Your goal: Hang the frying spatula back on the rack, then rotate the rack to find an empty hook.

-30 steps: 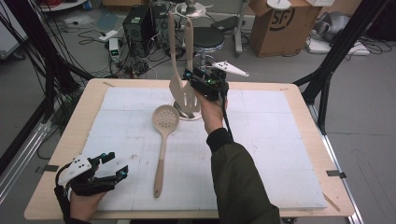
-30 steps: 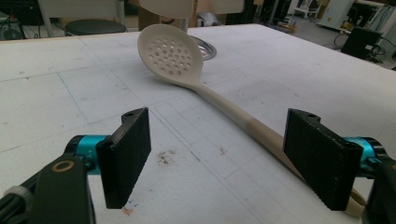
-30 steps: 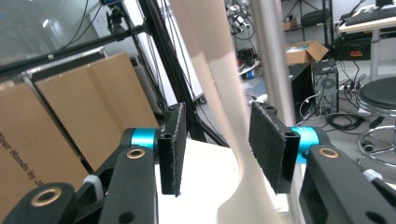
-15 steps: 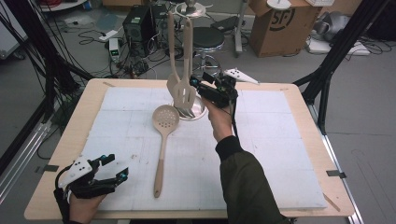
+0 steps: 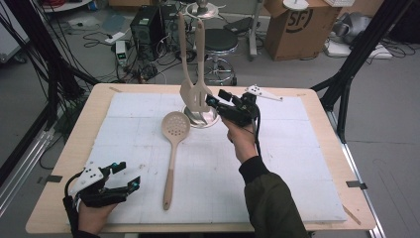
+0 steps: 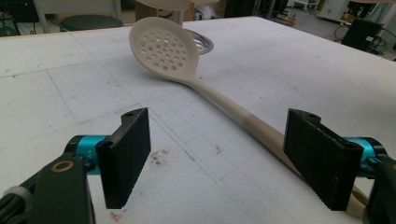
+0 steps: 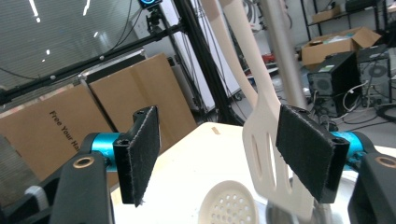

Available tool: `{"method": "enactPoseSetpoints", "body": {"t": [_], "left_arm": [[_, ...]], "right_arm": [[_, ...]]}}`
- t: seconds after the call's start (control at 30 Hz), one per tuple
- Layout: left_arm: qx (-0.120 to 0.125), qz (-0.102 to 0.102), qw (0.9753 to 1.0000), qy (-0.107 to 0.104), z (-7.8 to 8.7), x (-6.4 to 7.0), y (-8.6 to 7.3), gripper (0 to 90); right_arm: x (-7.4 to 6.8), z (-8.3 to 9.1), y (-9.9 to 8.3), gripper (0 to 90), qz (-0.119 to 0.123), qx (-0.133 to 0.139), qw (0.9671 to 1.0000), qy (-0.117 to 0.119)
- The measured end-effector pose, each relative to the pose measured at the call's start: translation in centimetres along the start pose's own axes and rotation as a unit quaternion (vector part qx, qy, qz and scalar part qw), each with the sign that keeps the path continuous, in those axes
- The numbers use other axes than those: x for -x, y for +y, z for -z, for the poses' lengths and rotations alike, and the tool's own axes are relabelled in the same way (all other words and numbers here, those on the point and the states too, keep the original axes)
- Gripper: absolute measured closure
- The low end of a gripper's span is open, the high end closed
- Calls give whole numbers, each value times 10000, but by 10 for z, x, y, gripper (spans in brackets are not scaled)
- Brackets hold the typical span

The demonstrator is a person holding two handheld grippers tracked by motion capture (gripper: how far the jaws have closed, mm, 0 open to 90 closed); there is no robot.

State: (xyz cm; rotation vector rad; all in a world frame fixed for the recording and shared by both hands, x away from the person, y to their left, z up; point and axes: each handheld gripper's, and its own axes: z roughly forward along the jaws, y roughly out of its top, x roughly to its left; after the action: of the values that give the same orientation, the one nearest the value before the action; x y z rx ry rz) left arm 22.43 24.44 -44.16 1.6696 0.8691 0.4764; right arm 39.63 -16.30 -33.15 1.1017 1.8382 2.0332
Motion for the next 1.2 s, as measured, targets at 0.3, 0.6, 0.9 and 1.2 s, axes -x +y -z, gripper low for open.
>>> {"method": "enactPoseSetpoints", "body": {"t": [0.3,0.6,0.9,1.2], "left_arm": [[-31,-33,9999,-102,-9,1,2,236],[-77,-33,9998,-161,-18,1,2,236],[-79,-40,9998,-160,-17,1,2,236],[-75,-42,9998,-167,-17,2,2,236]], "right_arm": [[5,22,-9,301,64,-12,9999,-139],[13,38,-16,301,55,-102,9997,-221],[13,39,-17,301,49,-102,9997,-235],[11,34,-15,316,13,89,9999,-131]]}}
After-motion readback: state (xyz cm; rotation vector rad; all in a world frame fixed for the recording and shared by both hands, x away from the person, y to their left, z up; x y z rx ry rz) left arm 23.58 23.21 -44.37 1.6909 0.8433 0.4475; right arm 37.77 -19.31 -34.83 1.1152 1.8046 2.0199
